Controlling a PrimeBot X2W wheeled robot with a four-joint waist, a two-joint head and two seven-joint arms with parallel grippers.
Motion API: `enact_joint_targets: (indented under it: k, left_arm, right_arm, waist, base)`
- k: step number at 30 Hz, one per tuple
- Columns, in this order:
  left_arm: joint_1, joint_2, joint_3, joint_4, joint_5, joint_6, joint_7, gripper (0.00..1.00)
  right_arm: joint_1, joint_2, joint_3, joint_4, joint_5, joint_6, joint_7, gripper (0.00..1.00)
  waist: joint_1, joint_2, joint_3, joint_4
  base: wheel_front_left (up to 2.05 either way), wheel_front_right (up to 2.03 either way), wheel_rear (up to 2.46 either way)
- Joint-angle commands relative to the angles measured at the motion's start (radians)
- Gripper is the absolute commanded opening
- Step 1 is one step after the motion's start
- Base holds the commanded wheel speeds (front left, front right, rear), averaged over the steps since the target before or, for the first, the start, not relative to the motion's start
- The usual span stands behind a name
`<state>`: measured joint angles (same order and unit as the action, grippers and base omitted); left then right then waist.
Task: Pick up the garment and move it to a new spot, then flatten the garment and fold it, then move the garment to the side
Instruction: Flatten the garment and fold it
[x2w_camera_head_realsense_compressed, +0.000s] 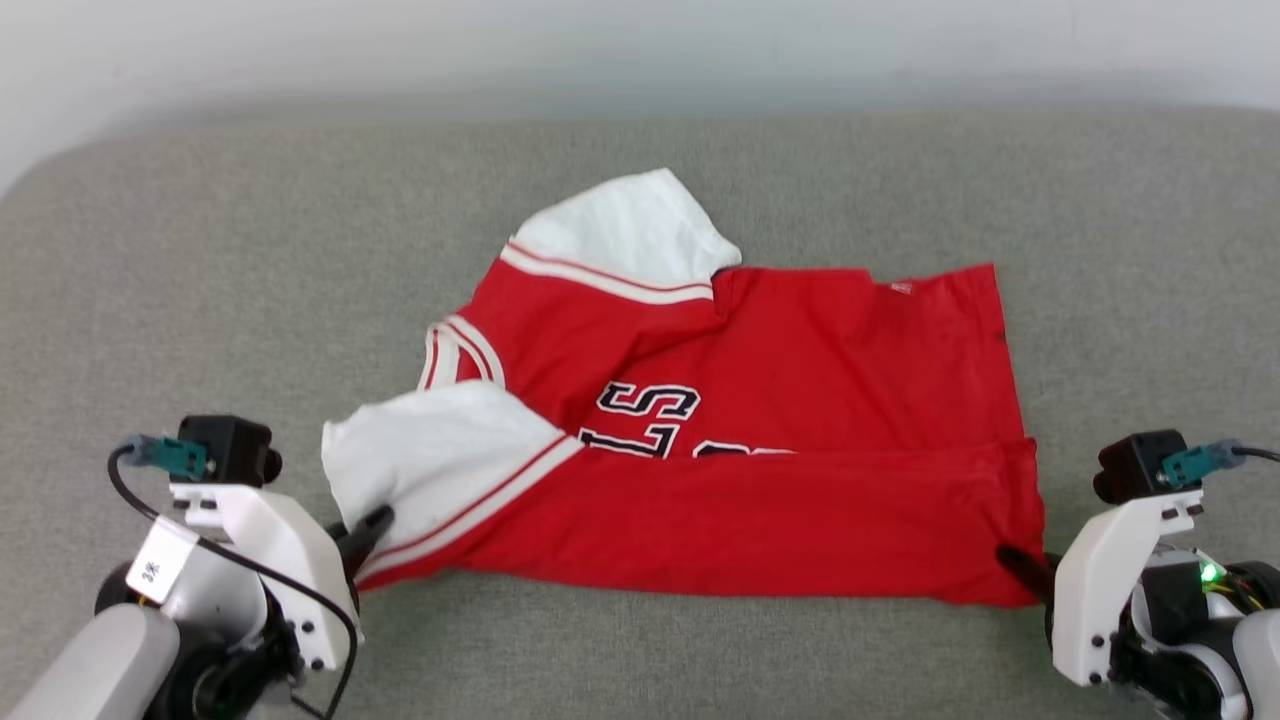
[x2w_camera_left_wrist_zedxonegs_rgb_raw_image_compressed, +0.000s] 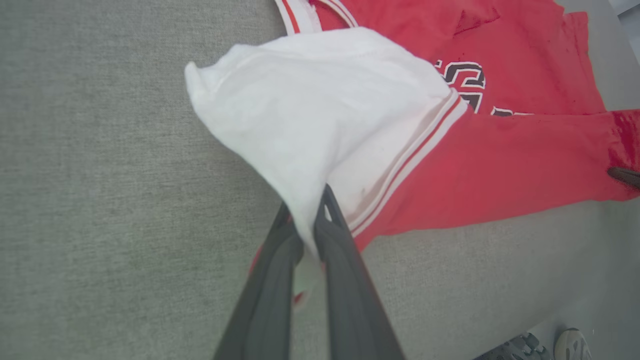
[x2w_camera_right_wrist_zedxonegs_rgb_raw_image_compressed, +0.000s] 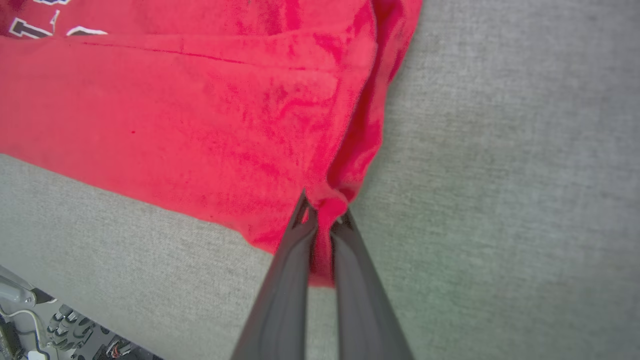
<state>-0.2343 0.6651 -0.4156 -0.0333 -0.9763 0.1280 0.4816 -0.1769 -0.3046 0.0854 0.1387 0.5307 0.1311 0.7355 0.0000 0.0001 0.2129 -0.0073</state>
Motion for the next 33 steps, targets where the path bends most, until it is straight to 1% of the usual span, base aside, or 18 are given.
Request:
enact_joint_targets:
  k: [1,5,11,15,17,21,22,23,24,25,26,33]
  left_arm:
    - [0.024,-0.002,-0.001,-0.001,-0.014,0.004,0.006,0.00]
    - [0.074,0.011,0.002,0.000,-0.031,0.025,0.016,0.00]
    - [0.185,0.042,0.014,-0.019,-0.055,0.073,0.029,0.00]
    - [0.261,0.032,0.024,-0.022,-0.083,0.091,0.010,0.00]
    - [0.290,0.018,0.020,-0.007,-0.096,0.090,0.004,0.00]
    - [0.300,-0.026,0.010,0.046,-0.113,0.064,-0.026,0.00]
    - [0.291,-0.034,0.011,0.064,-0.109,0.057,-0.039,0.00]
    - [0.284,-0.043,0.007,0.082,-0.109,0.051,-0.043,0.08]
    - [0.279,-0.054,0.002,0.098,-0.111,0.047,-0.046,0.37]
    - [0.270,-0.062,0.002,0.109,-0.109,0.040,-0.055,0.60]
    - [0.262,-0.066,0.004,0.122,-0.106,0.036,-0.064,1.00]
    - [0.221,-0.072,-0.003,0.167,-0.076,0.015,-0.095,1.00]
  right_arm:
    - [0.024,-0.013,0.002,-0.014,0.007,-0.001,0.000,0.00]
    - [0.076,-0.022,0.004,-0.024,0.015,-0.001,-0.001,0.00]
    - [0.172,-0.022,-0.006,-0.048,0.021,-0.001,0.008,0.00]
    - [0.239,-0.004,-0.019,-0.058,0.022,-0.001,0.005,0.00]
    - [0.269,0.010,-0.029,-0.050,0.025,-0.001,-0.004,0.00]
    - [0.305,0.033,-0.042,-0.023,0.020,-0.001,-0.032,0.00]
    - [0.306,0.035,-0.041,-0.015,0.015,-0.001,-0.046,0.07]
    - [0.309,0.039,-0.043,-0.005,0.015,-0.001,-0.059,0.41]
    - [0.313,0.042,-0.044,0.004,0.013,-0.001,-0.077,1.00]
    - [0.314,0.046,-0.044,0.012,0.014,-0.001,-0.093,1.00]
    - [0.314,0.048,-0.044,0.015,0.012,-0.001,-0.114,1.00]
    - [0.297,0.078,-0.053,-0.013,-0.023,-0.001,-0.322,1.00]
  waist:
    - [0.0000,-0.0001,-0.052,0.003]
    - [0.0000,-0.0001,-0.122,0.005]
    - [0.0000,-0.0001,-0.192,0.009]
    - [0.0000,-0.0001,-0.207,0.008]
    - [0.0000,-0.0001,-0.208,0.008]
    - [0.0000,-0.0001,-0.204,0.006]
    - [0.0000,-0.0001,-0.202,0.005]
    - [0.0000,-0.0001,-0.201,0.004]
    - [0.0000,-0.0001,-0.200,0.003]
    - [0.0000,-0.0001,-0.200,0.002]
    - [0.0000,-0.0001,-0.199,0.001]
    - [0.0000,-0.0001,-0.208,-0.004]
  base:
    - [0.00,0.00,0.00]
    - [0.00,0.00,0.00]
    - [0.00,0.00,0.00]
    - [0.00,0.00,0.00]
    - [0.00,0.00,0.00]
    - [0.00,0.00,0.00]
    - [0.00,0.00,0.00]
    - [0.00,0.00,0.00]
    - [0.00,0.00,0.00]
    - [0.00,0.00,0.00]
    - [0.00,0.00,0.00]
    - [0.00,0.00,0.00]
